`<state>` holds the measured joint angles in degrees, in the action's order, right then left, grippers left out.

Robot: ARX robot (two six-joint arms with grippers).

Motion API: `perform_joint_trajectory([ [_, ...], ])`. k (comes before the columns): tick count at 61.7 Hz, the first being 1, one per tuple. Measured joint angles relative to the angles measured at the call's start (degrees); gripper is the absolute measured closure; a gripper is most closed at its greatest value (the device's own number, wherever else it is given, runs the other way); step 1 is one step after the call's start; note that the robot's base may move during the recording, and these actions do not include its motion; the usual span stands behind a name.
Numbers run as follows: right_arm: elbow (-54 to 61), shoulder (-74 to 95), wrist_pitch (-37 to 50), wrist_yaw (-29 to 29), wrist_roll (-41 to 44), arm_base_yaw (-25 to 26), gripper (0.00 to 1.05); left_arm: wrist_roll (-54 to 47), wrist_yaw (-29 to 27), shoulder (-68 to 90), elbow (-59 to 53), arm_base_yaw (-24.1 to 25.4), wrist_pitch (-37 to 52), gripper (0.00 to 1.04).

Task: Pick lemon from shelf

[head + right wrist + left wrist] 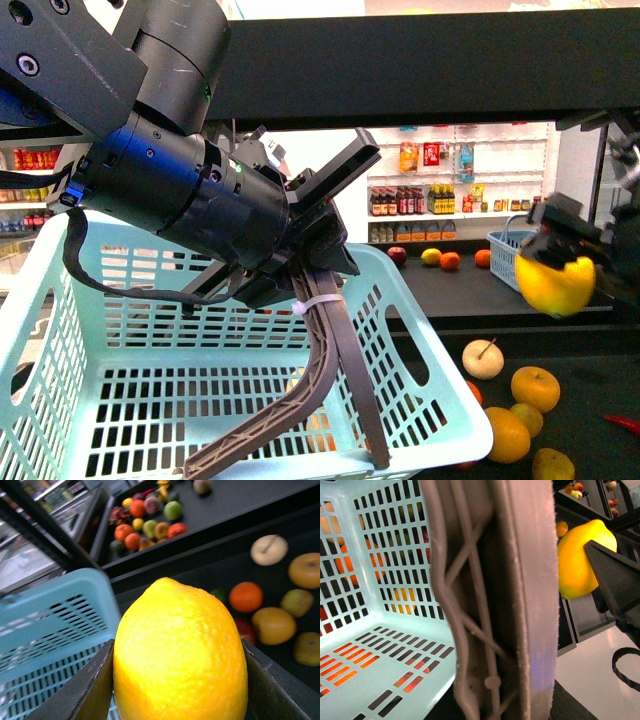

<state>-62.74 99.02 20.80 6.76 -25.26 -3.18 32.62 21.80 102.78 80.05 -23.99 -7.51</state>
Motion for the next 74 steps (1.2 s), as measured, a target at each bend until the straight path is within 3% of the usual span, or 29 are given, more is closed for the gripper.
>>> perform_joint_trajectory([
  [33, -1.14, 6.78, -2.05, -3.23, -0.79, -15.04, 0.4, 0.0, 0.09, 0.0, 0.0, 0.04, 0.0, 0.9],
  [43, -1.14, 8.37, 0.28, -2.89, -0.98, -16.15, 0.18, 0.17, -0.72, 0.0, 0.02, 0.31, 0.0, 0.9],
  [51, -0.85, 8.11, 3.8, -1.09, -3.45, -14.93, 0.01, 0.11, -0.92, 0.0, 0.28, 0.5, 0.0, 0.9],
  [63, -0.35, 5.62, 6.47, 1.77, -8.61, -10.21, 0.02, 0.17, -0.31, 0.09, 0.26, 0.24, 0.0, 0.9],
  [74, 0.59, 5.31, 8.11, -1.42, -13.25, 0.02, 0.02, 0.2, 0.0, 0.09, 0.26, 0.2, 0.0, 0.9],
])
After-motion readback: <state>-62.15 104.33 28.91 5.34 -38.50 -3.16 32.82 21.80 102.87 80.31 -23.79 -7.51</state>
